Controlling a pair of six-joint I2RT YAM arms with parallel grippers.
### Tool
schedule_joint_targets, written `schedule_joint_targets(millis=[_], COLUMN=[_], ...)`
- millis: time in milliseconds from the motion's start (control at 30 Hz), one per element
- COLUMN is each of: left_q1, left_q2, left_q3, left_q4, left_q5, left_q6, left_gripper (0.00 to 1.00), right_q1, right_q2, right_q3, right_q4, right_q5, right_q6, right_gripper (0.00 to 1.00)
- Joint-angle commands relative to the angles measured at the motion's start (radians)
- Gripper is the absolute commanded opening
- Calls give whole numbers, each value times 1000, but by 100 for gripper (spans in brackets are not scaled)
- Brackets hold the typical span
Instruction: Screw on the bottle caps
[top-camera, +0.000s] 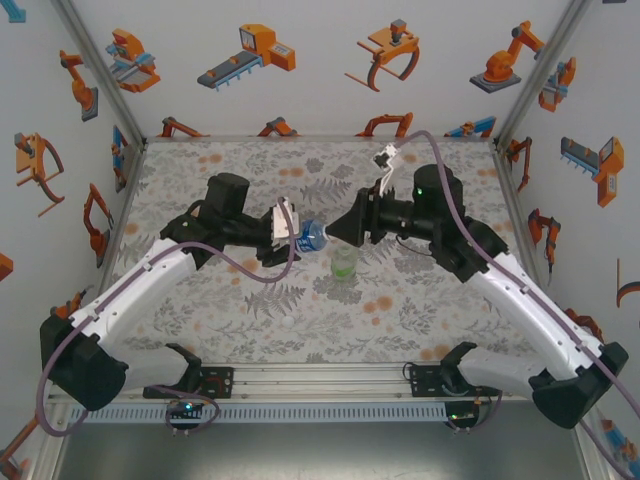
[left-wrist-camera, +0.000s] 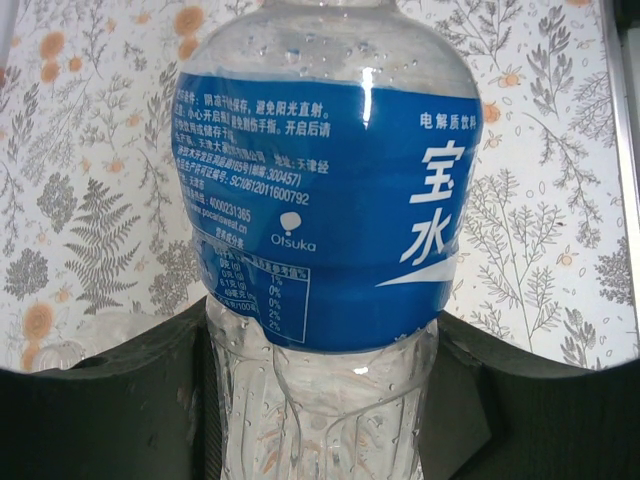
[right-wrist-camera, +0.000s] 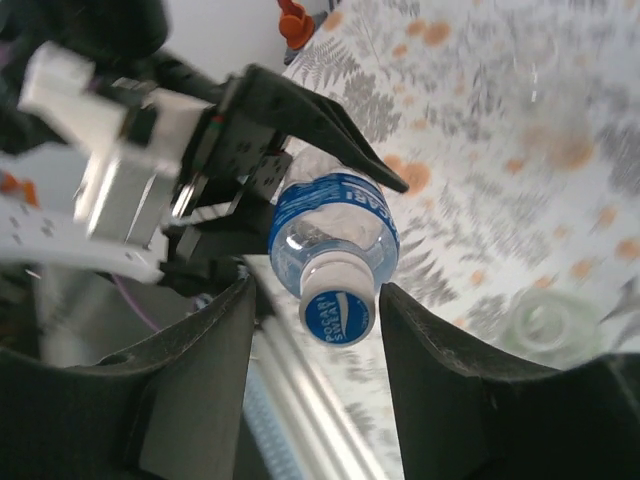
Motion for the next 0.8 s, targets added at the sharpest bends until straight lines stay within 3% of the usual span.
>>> schedule_joint_targets(millis=[0, 133, 300, 600, 767], left_q1=[-3, -3, -5, -10, -17], left_q2=[-18, -18, -23, -24, -18], left_q3=[22, 30, 32, 34, 34], left_q4=[7, -21, -36, -48, -48], left_q5=[77, 102, 127, 135, 139], left_q6=[13, 38, 56, 69, 68], left_gripper=[4, 3, 2, 2, 2], right_q1=[4, 4, 11, 19, 24], right_q2=[-51, -32, 16, 23, 37], right_q3=[-12, 49, 138, 127, 130], right_q4=[36, -115, -332, -302, -293], right_q5=[-156, -259, -287, -302, -322], right_q6=[-502, -838, -1253, -1319, -1327], right_gripper=[51, 52, 49, 50, 46])
